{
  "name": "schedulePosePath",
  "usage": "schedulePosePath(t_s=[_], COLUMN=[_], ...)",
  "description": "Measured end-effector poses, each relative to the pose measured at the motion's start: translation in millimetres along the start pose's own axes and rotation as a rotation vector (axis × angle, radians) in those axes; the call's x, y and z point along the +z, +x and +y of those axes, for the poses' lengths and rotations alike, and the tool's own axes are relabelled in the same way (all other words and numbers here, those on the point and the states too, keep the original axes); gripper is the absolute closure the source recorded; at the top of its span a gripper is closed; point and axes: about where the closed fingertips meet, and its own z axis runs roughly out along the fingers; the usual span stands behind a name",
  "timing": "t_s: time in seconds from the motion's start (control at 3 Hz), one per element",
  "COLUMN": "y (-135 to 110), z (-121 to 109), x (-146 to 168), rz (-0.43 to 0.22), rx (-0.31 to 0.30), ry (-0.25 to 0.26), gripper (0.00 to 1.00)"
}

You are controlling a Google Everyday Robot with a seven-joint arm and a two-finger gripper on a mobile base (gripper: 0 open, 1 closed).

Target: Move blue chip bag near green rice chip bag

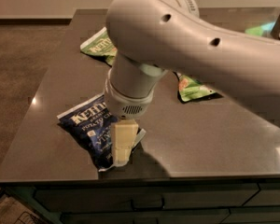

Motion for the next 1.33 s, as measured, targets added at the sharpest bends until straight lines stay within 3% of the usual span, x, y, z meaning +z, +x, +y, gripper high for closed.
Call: schedulePosePath(t_s=[0.33, 0.67, 1.33], y=[2, 4, 15], z=[0, -2, -17], x=[12, 16, -7], rz=[0.018, 0.025, -0.009], rx=[-0.006, -0.004, 0.058], ry=[-0.008, -0.016, 0.005], gripper=[0.17, 0.41, 0.87])
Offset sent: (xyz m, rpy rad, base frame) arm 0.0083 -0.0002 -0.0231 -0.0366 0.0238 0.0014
